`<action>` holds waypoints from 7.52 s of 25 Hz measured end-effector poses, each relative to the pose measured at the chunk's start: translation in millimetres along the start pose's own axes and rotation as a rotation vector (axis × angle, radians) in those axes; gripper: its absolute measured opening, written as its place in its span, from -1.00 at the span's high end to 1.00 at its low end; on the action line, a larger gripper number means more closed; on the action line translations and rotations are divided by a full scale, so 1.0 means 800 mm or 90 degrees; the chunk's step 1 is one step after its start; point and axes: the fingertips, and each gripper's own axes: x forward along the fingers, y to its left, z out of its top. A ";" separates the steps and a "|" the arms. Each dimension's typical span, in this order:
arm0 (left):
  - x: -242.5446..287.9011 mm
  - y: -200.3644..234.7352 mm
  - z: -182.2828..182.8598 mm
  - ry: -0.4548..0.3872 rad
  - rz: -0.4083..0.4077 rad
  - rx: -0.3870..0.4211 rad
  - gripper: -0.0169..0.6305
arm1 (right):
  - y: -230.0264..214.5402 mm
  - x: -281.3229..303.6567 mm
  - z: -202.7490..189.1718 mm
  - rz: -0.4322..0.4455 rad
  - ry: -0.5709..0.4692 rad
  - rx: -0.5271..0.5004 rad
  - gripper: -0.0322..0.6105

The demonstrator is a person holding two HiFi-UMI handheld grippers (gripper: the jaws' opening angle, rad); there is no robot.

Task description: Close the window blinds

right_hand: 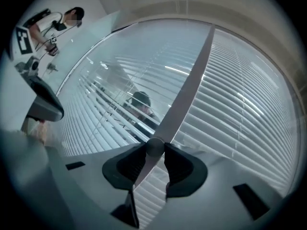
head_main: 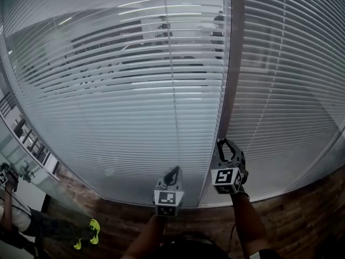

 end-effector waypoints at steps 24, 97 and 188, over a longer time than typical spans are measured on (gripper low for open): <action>-0.015 -0.009 0.004 0.005 -0.002 -0.015 0.97 | 0.010 -0.007 -0.001 0.034 -0.002 -0.613 0.49; -0.034 -0.045 -0.015 0.035 -0.031 -0.015 0.97 | -0.011 -0.001 0.002 0.011 -0.027 0.194 0.38; -0.038 0.001 -0.027 0.042 0.008 -0.059 0.97 | 0.000 0.012 -0.009 0.049 0.037 -0.235 0.50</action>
